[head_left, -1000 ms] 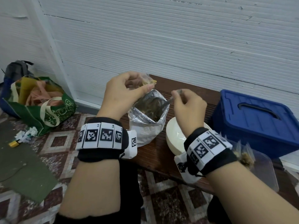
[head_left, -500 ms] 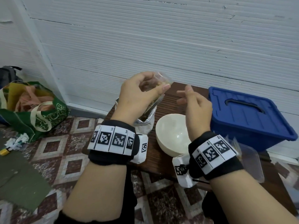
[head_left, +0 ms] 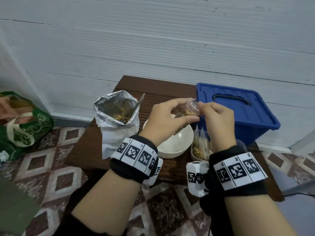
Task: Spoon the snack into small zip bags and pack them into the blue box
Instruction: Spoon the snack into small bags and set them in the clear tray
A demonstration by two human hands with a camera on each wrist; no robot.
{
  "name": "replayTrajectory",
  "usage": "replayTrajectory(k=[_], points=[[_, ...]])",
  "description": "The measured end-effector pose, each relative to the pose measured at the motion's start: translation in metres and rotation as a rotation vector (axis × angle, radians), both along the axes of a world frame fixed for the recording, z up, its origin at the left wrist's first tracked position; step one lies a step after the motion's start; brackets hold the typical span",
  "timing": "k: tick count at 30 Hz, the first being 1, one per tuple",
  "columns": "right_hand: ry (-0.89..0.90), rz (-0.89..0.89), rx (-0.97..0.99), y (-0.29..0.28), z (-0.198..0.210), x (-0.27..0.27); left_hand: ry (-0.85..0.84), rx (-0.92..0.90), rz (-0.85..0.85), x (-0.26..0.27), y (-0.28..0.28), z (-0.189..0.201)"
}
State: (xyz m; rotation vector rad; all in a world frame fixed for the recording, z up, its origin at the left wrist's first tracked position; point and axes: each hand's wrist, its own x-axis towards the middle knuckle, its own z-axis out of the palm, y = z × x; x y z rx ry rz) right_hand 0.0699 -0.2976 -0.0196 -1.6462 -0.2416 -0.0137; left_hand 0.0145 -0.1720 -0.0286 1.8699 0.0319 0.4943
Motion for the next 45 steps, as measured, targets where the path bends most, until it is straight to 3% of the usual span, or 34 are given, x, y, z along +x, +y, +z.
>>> replayTrajectory(k=[9, 17, 27, 37, 45], points=[[-0.068, 0.077, -0.223, -0.012, -0.008, 0.009, 0.202, 0.025, -0.158, 0.006, 0.018, -0.027], [-0.022, 0.121, -0.231, -0.015, -0.004, 0.003, 0.148, -0.009, -0.067, 0.014, 0.019, -0.037], [-0.221, 0.124, -0.604, -0.034, 0.006, 0.004, 0.133, -0.024, -0.091, 0.019, 0.003, -0.041], [-0.168, -0.111, -0.545, -0.075, 0.01, 0.018, 0.192, -0.065, -0.082, 0.024, 0.0, -0.046], [-0.105, -0.378, -0.695, -0.098, -0.007, 0.034, 0.224, 0.012, -0.031, 0.026, 0.002, -0.051]])
